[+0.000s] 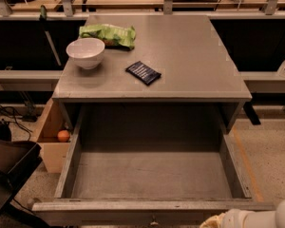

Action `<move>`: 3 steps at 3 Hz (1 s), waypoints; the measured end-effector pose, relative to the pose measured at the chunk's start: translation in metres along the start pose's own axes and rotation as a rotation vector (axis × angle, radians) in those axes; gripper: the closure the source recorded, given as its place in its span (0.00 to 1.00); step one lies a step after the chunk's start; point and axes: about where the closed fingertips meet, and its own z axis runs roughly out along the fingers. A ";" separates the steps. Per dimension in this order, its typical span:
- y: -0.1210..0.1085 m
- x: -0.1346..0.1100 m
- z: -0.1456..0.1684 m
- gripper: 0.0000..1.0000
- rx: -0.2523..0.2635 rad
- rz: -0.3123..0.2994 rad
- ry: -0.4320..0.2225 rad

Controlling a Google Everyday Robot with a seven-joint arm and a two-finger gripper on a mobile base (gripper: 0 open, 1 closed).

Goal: Close top drawer

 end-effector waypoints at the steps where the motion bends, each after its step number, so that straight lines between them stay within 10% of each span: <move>1: -0.037 -0.029 0.018 1.00 0.006 -0.042 -0.020; 3: -0.067 -0.049 0.039 1.00 -0.007 -0.063 -0.011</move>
Offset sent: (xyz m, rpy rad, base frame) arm 0.1205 0.0850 -0.0008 0.0155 -0.0312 0.1056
